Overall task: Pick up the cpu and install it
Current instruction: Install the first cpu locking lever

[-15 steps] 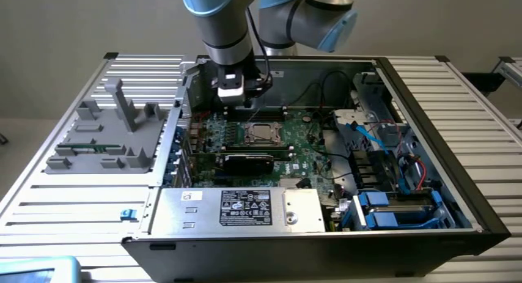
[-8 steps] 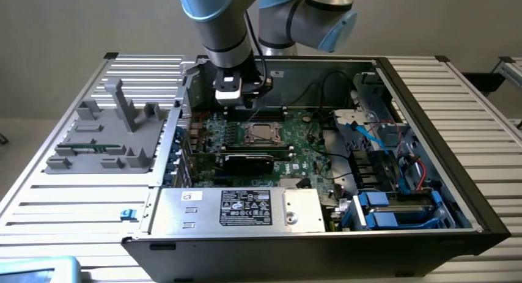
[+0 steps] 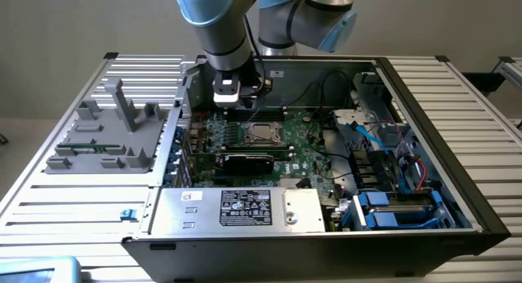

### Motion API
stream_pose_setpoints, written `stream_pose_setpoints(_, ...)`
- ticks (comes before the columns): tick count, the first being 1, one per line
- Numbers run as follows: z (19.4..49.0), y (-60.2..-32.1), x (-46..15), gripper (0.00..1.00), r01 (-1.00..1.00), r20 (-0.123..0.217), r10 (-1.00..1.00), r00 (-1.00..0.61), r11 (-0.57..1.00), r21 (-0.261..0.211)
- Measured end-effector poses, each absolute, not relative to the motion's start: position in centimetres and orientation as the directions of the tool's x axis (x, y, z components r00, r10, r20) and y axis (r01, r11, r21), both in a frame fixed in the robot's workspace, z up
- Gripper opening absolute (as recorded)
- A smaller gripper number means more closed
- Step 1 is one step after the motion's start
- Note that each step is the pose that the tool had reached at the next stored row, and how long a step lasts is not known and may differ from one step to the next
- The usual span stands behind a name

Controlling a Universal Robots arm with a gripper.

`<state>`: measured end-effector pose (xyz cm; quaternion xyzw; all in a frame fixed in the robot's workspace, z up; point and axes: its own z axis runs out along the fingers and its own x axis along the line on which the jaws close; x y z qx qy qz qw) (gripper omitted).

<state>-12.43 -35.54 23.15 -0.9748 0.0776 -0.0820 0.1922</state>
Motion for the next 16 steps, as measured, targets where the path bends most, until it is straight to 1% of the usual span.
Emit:
stream_pose_setpoints(4, 23.0, -35.8, -12.4, 0.11, -0.13, 0.127, -0.193, 0.973, -0.91, -0.393)
stream_pose_setpoints(12, 22.4, -36.2, -12.6, 0.11, -0.151, 0.117, -0.219, 0.969, -0.895, -0.419)
stream_pose_setpoints(16, 22.1, -36.2, -12.6, 0.11, -0.152, 0.116, -0.219, 0.969, -0.894, -0.421)
